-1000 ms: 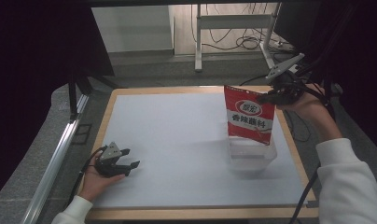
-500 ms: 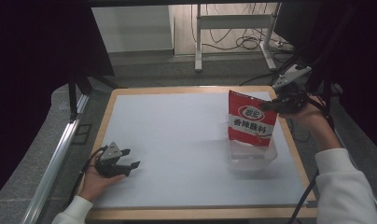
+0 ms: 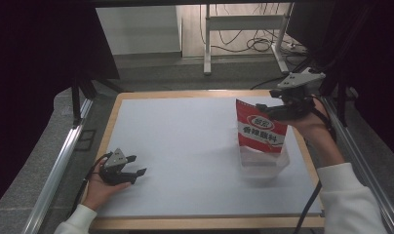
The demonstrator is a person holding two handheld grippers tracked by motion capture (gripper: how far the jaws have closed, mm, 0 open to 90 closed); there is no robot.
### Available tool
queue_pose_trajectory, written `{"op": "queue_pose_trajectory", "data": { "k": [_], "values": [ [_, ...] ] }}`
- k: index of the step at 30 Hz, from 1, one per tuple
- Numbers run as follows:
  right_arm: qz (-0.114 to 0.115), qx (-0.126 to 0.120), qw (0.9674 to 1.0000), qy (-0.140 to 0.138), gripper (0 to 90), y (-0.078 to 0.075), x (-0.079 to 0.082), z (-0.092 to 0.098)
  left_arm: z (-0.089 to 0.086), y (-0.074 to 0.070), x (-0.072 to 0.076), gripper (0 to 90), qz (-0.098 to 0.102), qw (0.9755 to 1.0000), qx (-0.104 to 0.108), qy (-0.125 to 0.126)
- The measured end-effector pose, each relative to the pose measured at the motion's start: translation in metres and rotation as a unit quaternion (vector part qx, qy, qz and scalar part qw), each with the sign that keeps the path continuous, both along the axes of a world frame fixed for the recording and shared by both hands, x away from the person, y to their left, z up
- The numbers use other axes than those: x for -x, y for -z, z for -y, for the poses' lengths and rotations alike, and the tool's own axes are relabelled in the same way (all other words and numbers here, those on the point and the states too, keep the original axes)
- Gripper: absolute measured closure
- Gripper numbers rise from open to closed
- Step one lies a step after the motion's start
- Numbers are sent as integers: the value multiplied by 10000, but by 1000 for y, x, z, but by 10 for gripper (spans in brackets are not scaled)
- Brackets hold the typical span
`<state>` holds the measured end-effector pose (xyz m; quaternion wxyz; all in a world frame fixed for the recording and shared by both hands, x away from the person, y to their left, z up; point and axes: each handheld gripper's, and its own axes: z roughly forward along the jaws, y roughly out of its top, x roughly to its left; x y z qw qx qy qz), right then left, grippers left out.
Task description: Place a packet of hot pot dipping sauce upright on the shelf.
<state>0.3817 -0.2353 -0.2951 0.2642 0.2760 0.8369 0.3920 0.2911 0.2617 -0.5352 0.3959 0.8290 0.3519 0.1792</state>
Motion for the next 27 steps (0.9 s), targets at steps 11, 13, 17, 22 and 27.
{"op": "queue_pose_trajectory", "data": {
  "k": [11,13,17,22,27],
  "values": [
    [-277,-614,9946,-786,304,29,36,-66,1,-2,2,326,41,9999,87,30],
    [-391,-699,9928,-896,304,42,40,-74,2,-2,2,325,37,10000,80,30],
    [-523,-748,9899,-1081,290,63,47,-87,2,-2,2,325,41,10000,82,15],
    [-848,-764,9862,-1196,271,98,58,-103,5,-2,7,324,42,10000,63,8],
    [-1118,-693,9833,-1260,266,123,64,-110,6,-3,12,323,82,9999,104,-16]
  ]
}}
